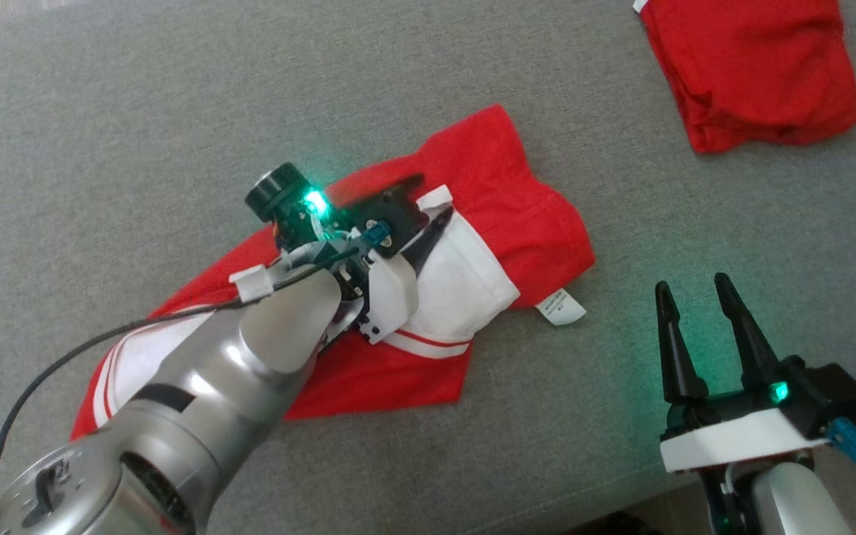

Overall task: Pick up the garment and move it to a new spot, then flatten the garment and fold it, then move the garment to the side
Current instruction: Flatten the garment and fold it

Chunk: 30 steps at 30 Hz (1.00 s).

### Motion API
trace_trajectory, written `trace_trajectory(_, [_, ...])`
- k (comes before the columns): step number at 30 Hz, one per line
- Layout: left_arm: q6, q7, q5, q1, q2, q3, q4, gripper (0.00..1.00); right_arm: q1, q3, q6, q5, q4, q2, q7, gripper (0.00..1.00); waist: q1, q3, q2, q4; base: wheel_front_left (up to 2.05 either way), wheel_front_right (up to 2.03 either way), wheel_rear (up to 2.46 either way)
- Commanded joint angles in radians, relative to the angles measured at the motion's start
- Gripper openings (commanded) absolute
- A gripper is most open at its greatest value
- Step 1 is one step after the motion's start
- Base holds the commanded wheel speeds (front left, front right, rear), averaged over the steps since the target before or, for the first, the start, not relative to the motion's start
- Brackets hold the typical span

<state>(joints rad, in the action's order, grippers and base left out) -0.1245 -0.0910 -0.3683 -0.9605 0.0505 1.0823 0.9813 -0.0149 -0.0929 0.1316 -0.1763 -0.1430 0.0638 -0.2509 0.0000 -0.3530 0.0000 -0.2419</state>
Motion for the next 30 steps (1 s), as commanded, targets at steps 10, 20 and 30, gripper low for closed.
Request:
trace_trajectory(10, [0.003,-0.084,-0.034,-0.034,0.0,0.063,-0.015,0.01,-0.006,-0.014,-0.001,-0.009,0.016,-0.006,-0.011,1.0,0.0,0.032,0.0,0.006,0.0,0.0,0.0])
trace_trajectory(20, [0.061,-0.159,0.004,0.05,0.0,0.142,-0.159,0.0,0.027,-0.006,-0.001,-0.001,0.013,-0.009,-0.011,1.0,0.0,0.112,0.0,0.044,0.0,0.0,0.0])
trace_trajectory(30, [0.148,-0.159,0.075,0.148,0.013,0.175,-0.281,1.0,0.044,-0.004,-0.001,0.0,0.017,-0.011,-0.011,1.0,0.0,0.119,0.0,0.076,0.0,0.0,0.0])
